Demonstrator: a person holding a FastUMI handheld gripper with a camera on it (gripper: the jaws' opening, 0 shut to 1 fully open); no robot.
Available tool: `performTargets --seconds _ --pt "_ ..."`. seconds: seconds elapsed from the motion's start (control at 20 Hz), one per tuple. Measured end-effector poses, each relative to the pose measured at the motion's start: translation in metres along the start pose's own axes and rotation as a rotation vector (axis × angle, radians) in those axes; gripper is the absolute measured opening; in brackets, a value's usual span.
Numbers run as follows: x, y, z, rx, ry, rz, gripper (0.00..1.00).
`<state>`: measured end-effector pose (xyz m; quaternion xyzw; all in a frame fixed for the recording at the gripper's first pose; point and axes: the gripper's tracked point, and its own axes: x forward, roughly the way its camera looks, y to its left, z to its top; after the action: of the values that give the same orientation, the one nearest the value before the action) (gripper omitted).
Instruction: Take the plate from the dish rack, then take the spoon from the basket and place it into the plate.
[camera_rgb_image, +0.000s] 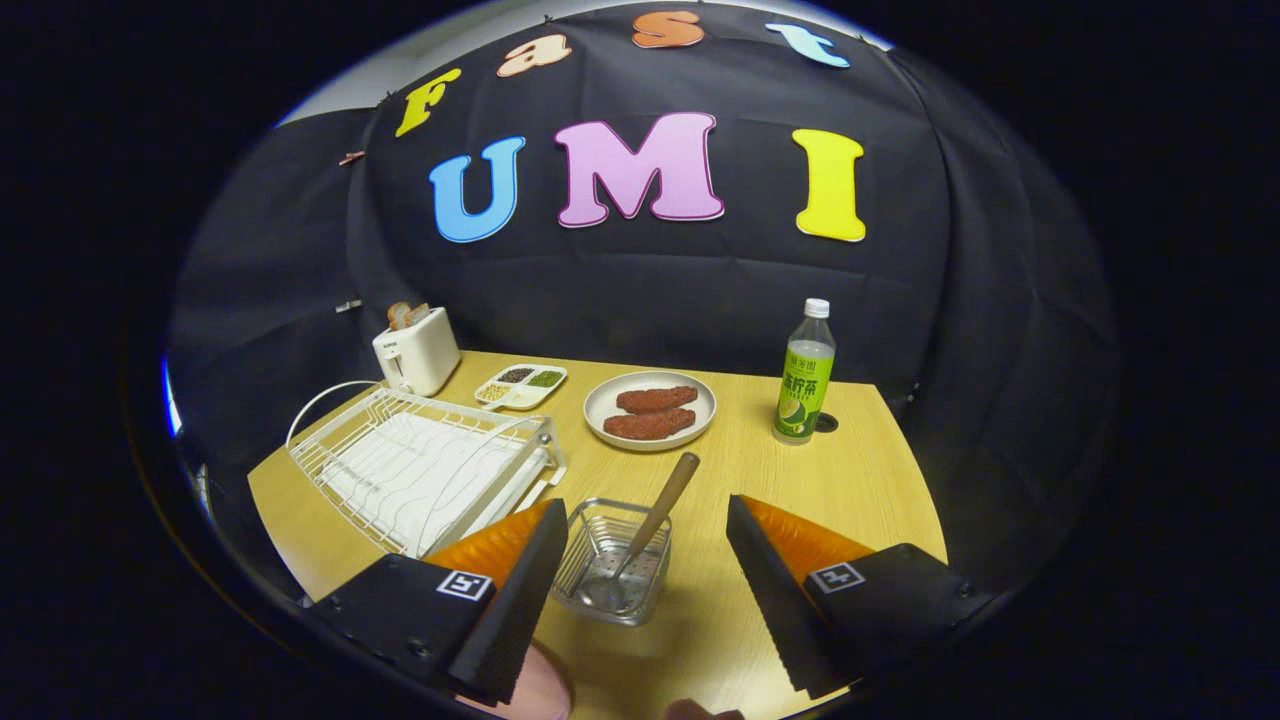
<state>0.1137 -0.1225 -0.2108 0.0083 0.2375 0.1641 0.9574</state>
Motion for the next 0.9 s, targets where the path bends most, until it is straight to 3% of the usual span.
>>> performTargets --seconds 0.45,0.55,0.6,0.9 --pt "0.074 -0.026 -0.013 0.093 0.124 -0.053 0.98" --pt "0.085 -0.023 -0.023 0.113 0.181 -0.041 0.88" --pt "0.089 -0.020 -0.027 0.112 0.202 -0.037 0.76" --pt "0.103 -0.009 -0.035 0.081 0.247 -0.015 0.47"
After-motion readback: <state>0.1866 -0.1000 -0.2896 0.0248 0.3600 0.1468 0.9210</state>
